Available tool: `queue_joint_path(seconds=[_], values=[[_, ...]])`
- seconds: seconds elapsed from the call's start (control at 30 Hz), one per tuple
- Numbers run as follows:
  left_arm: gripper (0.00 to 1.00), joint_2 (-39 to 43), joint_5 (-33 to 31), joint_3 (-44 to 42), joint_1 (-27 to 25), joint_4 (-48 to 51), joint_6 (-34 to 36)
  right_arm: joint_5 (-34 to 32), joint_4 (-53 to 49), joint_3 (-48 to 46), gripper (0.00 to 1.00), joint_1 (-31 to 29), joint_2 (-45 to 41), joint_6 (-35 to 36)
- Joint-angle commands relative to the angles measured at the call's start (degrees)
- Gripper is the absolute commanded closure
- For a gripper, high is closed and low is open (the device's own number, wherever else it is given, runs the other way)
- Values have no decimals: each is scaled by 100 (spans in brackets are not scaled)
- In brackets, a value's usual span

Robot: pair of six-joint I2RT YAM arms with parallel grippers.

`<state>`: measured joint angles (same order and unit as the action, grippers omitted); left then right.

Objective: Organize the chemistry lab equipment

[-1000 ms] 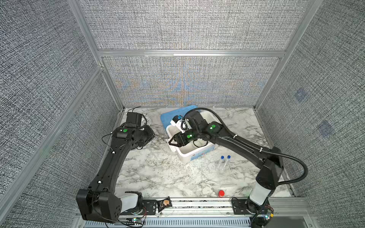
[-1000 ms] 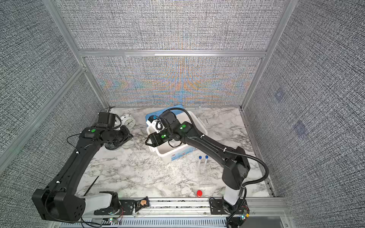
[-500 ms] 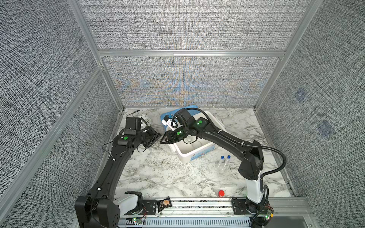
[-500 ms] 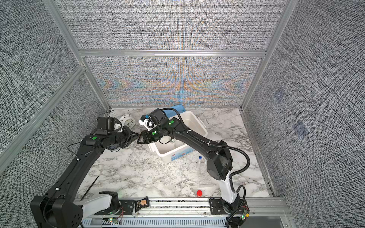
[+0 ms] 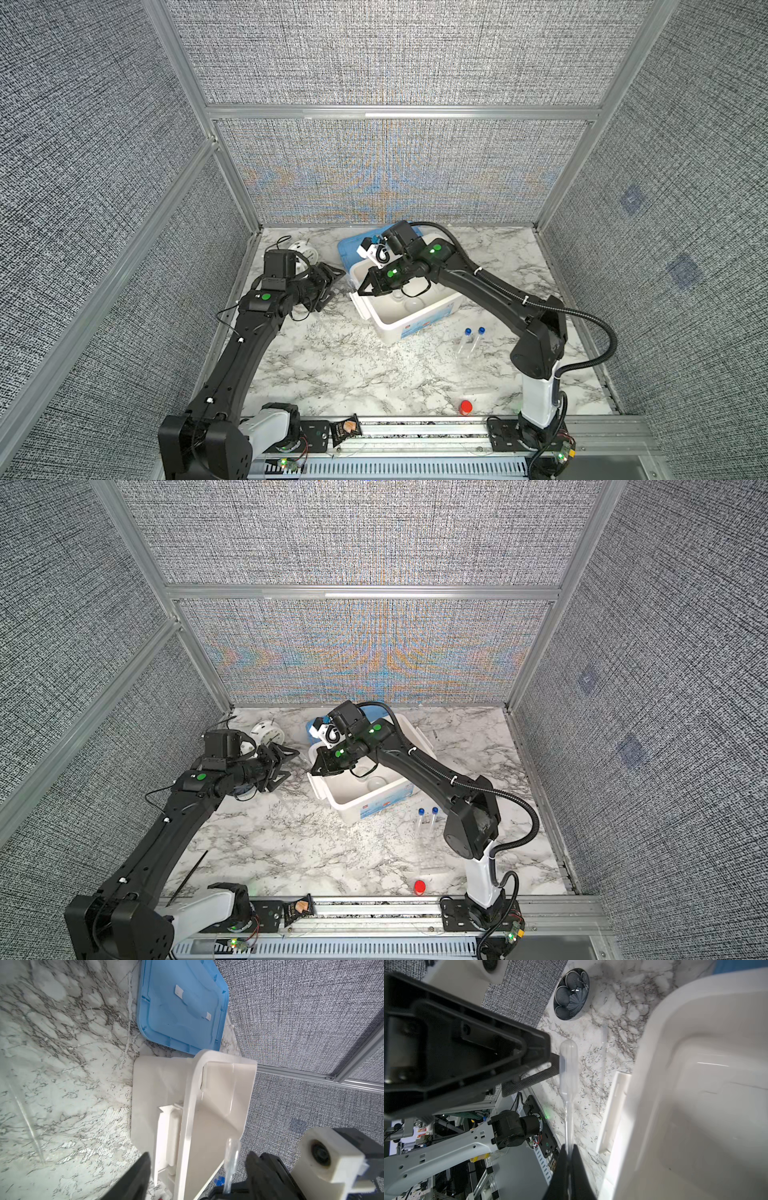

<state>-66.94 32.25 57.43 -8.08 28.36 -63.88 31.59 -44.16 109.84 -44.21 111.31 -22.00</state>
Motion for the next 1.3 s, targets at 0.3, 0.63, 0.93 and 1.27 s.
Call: queue_joint_path(seconds=[0.3, 0.63, 0.93, 1.27], values=[[21, -1285, -1162, 573, 50, 1590, 2253, -2589, -1077, -578, 98, 1000, -425, 1767], [21, -2163, -1838, 571, 47, 1519, 2558, -3308, -646, -848, 98, 1363, 310, 2025], [20, -2590, -2084, 901, 50, 1721, 2589, -3410, -160, -854, 96, 1414, 929, 2016], [20, -2721, -2159, 1075, 51, 1978, 2573, -3077, -191, -806, 68, 1420, 761, 1899]])
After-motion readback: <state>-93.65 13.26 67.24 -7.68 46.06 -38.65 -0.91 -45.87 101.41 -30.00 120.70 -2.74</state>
